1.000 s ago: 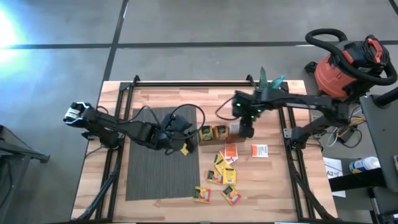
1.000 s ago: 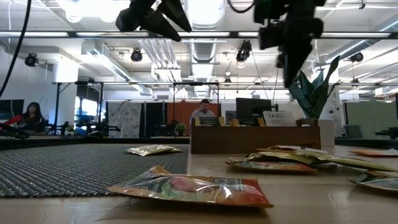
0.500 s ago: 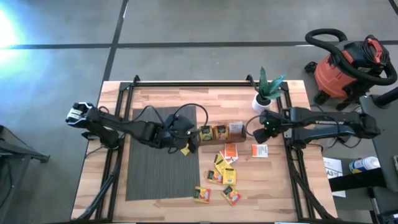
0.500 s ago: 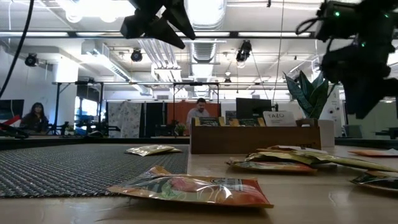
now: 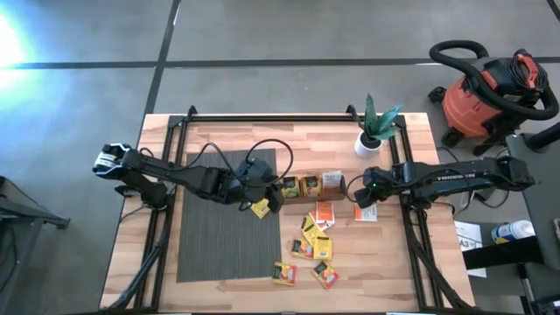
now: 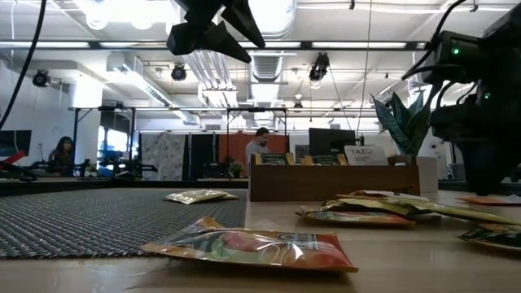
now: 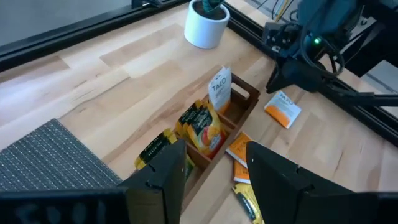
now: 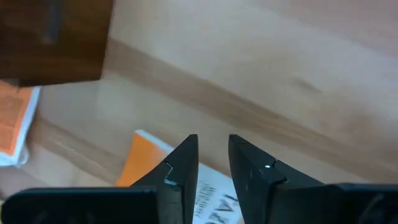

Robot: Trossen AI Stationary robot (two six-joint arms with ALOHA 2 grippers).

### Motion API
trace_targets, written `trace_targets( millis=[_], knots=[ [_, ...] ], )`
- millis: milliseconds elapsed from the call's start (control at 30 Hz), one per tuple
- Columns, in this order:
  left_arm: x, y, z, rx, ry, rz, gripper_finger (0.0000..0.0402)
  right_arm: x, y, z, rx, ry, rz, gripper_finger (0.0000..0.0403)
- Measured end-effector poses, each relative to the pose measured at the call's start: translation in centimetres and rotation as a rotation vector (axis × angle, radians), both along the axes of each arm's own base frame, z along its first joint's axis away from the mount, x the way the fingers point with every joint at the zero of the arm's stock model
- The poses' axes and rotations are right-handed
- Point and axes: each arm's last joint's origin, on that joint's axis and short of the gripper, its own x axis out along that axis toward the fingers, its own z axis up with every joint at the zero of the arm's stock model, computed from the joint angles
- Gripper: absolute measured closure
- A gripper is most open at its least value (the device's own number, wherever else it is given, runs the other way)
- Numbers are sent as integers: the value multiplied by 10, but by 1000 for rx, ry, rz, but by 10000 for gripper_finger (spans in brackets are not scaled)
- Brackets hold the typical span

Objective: Pick & Place Tea
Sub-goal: Put the white tea bag into the right section of the wooden organizer

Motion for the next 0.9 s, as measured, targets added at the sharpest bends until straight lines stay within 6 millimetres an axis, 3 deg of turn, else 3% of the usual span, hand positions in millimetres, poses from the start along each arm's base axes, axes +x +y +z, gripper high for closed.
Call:
trace_targets(
  millis=[300, 567, 900],
  knots=[
    [0, 0, 0, -2, -1, 0, 241, 8, 14, -11, 4, 27, 68, 319],
    [5, -2, -2, -32, -21, -34, 241, 24, 35, 6, 70, -37, 223, 322],
    [57, -18, -37, -126, -135, -276, 241, 26, 66, 36, -27, -49, 259, 323]
  ],
)
